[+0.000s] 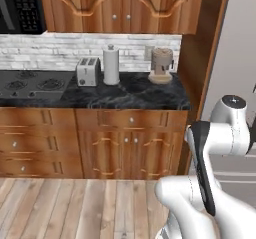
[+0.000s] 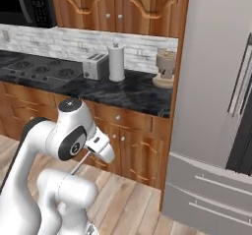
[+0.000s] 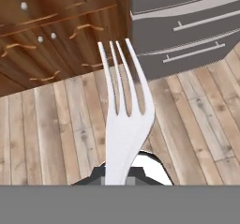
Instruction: Take the fork and place it on the left side of the plate. Then take the spoon and place it on the right side of the plate. Make sure they're directly next to the plate.
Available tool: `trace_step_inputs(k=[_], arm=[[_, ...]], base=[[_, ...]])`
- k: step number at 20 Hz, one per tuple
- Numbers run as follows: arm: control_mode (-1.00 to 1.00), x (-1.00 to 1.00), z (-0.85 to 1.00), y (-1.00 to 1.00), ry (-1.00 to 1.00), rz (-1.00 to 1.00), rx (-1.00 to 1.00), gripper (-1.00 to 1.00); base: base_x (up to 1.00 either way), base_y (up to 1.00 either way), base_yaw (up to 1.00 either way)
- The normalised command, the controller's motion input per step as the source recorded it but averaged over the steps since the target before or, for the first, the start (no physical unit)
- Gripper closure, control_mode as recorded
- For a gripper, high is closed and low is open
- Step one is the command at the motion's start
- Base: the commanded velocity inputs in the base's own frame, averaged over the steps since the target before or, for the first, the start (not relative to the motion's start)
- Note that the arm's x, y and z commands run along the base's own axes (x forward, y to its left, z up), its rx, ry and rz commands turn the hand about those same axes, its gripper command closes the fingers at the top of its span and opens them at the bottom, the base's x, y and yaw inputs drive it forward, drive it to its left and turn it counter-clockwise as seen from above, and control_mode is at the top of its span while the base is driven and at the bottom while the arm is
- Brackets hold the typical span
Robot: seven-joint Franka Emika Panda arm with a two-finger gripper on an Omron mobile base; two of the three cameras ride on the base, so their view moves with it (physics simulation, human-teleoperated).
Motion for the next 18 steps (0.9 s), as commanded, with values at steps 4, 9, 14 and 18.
trace_step_inputs(k=[4, 9, 14, 18], arm=[[1.0, 0.0, 0.0, 0.0, 0.0, 0.0, 0.0, 1.0], [1.0, 0.0, 0.0, 0.0, 0.0, 0.0, 0.0, 1.0], [1.0, 0.0, 0.0, 0.0, 0.0, 0.0, 0.0, 1.0], [1.0, 0.0, 0.0, 0.0, 0.0, 0.0, 0.0, 1.0]], base=[[-0.69, -0.6, 0.13], [-0.69, -0.54, 0.15], [-0.72, -0.41, 0.14], [-0.81, -0.25, 0.14]])
